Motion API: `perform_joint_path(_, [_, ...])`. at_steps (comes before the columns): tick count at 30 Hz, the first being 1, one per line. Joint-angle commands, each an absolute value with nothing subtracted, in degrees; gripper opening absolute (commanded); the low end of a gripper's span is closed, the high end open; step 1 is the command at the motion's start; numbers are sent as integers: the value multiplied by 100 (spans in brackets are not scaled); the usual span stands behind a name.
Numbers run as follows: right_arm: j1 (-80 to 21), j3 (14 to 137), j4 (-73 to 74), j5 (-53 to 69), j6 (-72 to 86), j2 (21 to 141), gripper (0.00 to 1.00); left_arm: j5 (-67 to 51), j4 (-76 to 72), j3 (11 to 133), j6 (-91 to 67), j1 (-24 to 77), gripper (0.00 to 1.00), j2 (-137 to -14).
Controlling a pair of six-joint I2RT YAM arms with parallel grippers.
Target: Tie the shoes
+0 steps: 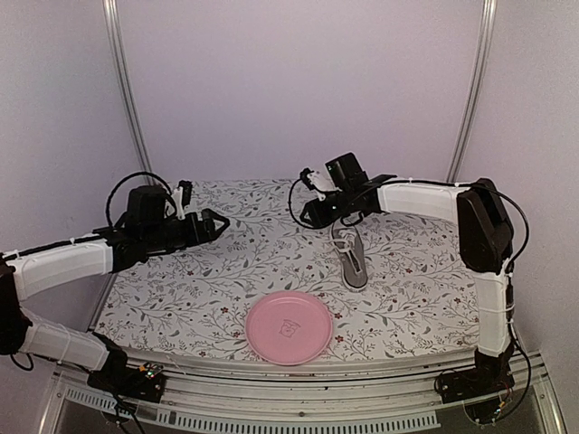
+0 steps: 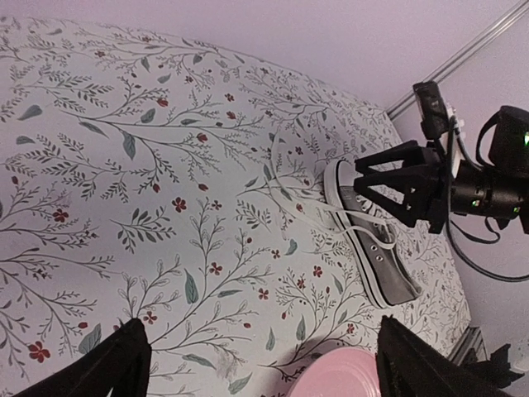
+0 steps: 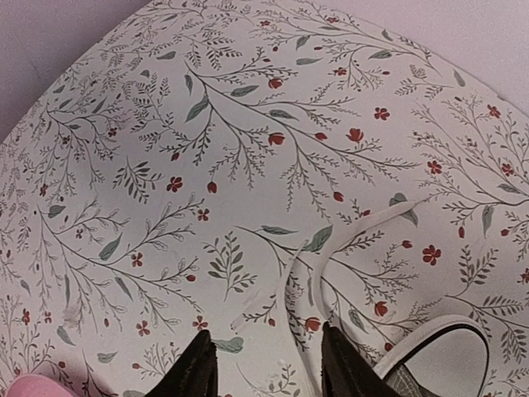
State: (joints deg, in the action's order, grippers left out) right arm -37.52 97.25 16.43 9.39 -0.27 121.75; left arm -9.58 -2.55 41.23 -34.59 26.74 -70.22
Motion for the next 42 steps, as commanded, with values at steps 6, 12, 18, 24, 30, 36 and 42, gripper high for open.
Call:
perform_joint_path(6, [-3810, 10985, 2656, 1210, -399, 13373, 35, -721, -49, 3815, -3650, 2733, 94, -6578])
perform_joint_path(12, [-3808, 11602, 3102, 999, -462, 14036, 30, -643, 40, 3663, -3779, 2733, 94, -6357])
perform_joint_path(18, [-3808, 11646, 3128, 764, -492, 14165, 29, -598, 132, 3654, -3789, 2724, 95, -6274])
perform_joint_path(24, [-3814, 11648, 3147, 708, -587, 14254, 28, -643, 145, 3691, -3824, 2729, 95, -6250])
perform_joint_path(30, [-3895, 11641, 3303, 684, -846, 14338, 24, -608, 189, 3677, -3820, 2725, 95, -6201])
perform_joint_path(36, [-4021, 11646, 3472, 793, -1125, 14357, 21, -586, 211, 3640, -3824, 2723, 95, -6153])
perform_joint_path(42, [-4055, 11535, 3196, 378, -1154, 14162, 2, -565, 227, 3640, -3819, 2723, 95, -6160])
